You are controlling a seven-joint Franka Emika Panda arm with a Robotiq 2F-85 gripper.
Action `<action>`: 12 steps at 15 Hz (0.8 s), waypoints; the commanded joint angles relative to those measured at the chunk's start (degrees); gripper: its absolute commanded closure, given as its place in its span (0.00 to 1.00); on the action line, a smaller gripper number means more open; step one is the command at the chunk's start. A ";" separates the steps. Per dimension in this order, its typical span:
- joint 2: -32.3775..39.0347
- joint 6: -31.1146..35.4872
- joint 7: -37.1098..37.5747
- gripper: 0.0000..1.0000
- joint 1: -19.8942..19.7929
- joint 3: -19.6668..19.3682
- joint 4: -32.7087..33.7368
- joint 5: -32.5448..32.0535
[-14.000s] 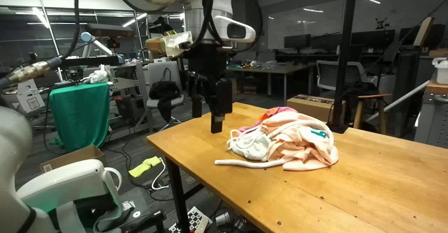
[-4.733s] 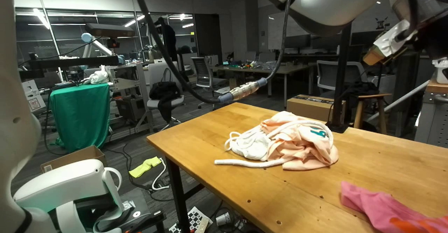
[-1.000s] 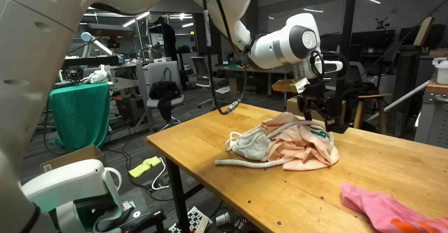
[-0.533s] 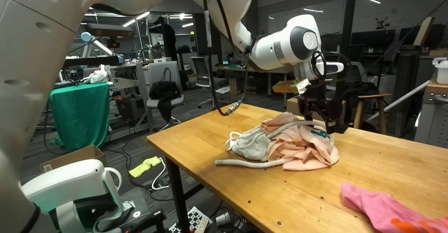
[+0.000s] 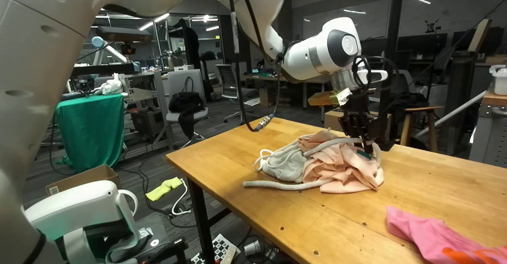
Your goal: Move the pink shirt to the right, move the thick white rope to the left, move the peach shirt to the right, move the white towel to the left, move the radish backwards
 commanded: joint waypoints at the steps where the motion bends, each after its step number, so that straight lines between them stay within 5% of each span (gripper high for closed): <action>1: 0.12 -0.97 -0.80 0.92 1.38 -1.20 0.97 -2.03; 4: -0.34 -1.36 -0.72 0.98 2.08 -1.55 0.86 -4.26; 12: -5.13 -1.09 0.74 0.94 4.66 -2.64 -0.49 -11.76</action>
